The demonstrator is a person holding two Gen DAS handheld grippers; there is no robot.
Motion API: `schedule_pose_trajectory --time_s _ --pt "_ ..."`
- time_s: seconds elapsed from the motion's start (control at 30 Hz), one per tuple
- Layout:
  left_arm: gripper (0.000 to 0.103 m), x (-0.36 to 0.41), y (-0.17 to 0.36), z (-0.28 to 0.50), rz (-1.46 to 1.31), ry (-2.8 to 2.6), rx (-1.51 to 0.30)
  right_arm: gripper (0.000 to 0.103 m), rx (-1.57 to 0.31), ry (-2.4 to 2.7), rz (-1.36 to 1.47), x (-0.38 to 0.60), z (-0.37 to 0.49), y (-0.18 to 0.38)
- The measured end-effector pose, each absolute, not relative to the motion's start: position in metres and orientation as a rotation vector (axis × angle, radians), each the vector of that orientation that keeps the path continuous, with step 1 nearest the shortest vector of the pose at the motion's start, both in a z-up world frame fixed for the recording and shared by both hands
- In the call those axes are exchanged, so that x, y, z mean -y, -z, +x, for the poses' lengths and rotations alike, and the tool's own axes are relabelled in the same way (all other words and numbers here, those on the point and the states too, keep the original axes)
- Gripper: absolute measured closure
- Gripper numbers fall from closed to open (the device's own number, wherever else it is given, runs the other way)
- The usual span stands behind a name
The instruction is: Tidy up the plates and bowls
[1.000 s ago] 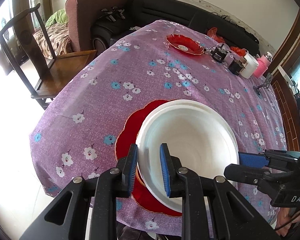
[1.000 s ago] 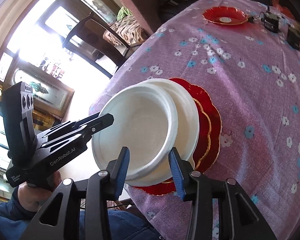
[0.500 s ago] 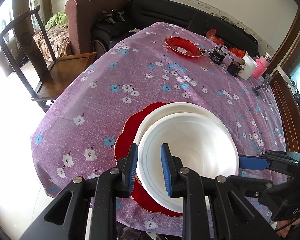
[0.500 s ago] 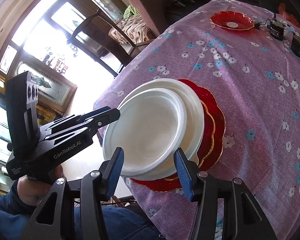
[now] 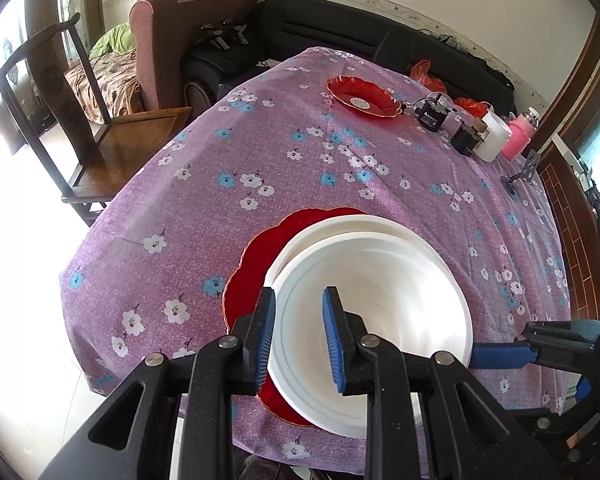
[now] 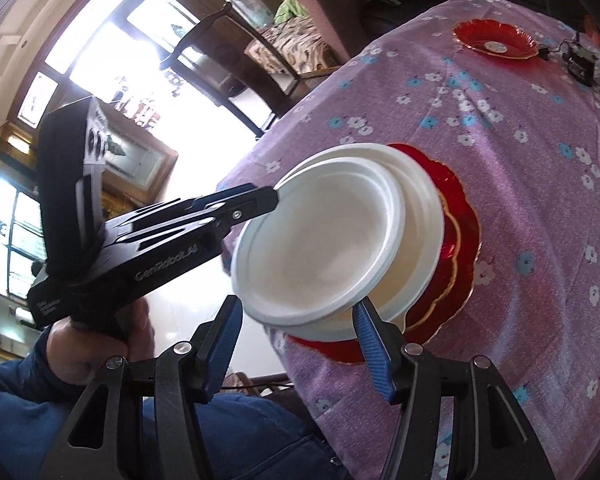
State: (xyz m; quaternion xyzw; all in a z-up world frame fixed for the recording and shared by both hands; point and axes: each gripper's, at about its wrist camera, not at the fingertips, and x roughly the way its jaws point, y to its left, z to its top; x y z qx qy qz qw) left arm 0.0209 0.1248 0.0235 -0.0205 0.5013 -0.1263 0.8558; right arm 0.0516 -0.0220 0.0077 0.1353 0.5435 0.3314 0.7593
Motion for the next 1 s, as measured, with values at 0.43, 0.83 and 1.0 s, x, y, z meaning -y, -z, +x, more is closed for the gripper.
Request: schedule_pose_trajectory --time_s 0.43,0.83,1.0 --pt "0.075 -0.119 -0.026 0.019 -0.04 0.276 -1.041 0.041 -1.09 -0.783 0.434 0.067 0.036 -0.028" --pt "0.068 -0.127 -0.028 0.024 -0.069 0.266 -1.04 0.047 -1.069 -0.432 0.572 0.125 0.052 -0.002" --pt "0.068 -0.149 -0.03 0.034 -0.136 0.237 -1.04 0.074 -1.139 -0.366 0.591 0.13 0.059 0.024"
